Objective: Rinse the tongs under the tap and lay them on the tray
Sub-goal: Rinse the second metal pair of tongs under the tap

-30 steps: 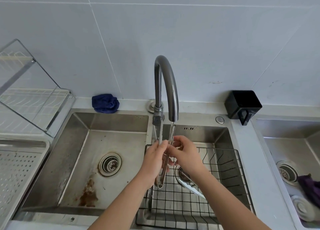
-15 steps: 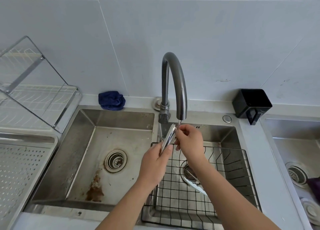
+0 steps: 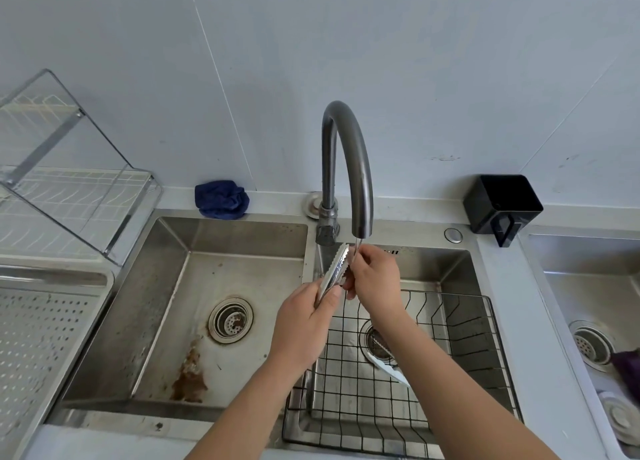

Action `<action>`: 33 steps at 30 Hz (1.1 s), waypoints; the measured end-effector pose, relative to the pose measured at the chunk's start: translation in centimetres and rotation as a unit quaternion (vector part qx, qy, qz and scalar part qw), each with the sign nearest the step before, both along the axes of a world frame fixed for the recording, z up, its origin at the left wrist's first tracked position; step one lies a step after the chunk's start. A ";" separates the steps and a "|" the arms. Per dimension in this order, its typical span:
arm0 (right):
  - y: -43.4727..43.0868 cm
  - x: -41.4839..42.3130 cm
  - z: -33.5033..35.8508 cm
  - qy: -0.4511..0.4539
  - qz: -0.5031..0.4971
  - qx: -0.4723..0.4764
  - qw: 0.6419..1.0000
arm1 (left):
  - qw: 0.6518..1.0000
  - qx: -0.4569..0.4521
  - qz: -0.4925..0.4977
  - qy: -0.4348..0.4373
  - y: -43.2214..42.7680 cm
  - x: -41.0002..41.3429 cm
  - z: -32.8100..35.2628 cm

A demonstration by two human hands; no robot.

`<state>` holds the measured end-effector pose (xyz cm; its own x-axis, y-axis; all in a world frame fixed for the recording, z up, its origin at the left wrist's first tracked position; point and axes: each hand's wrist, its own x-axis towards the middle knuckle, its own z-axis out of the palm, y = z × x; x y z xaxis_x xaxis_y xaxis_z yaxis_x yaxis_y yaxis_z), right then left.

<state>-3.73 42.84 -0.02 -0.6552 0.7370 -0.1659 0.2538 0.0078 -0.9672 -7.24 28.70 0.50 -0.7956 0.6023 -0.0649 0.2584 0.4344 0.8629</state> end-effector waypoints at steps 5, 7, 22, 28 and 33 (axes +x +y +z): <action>0.0 0.0 -0.2 -0.003 0.040 0.000 0.999 | 1.000 -0.014 0.008 -0.020 -0.7 -0.1 -0.3; 0.2 -0.1 -0.2 -0.011 0.019 0.008 1.000 | 0.999 -0.015 0.006 -0.031 -0.7 -0.1 -0.2; -0.5 0.6 1.0 0.152 0.087 -0.344 0.923 | 0.902 0.191 0.076 -0.380 -0.2 -0.4 -0.4; 0.4 0.9 1.4 0.183 0.095 -0.401 0.892 | 0.900 0.182 0.060 -0.392 0.3 -0.7 -1.0; 0.0 1.5 1.7 0.154 0.104 -0.287 0.940 | 0.917 0.177 0.073 -0.351 1.2 -0.9 -1.5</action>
<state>-2.18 42.80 1.67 -0.8569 0.4358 -0.2753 0.0107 -0.5189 -0.8548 -8.10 29.90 -1.04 -0.7055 0.5756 -0.4135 -0.4536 0.0815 0.8875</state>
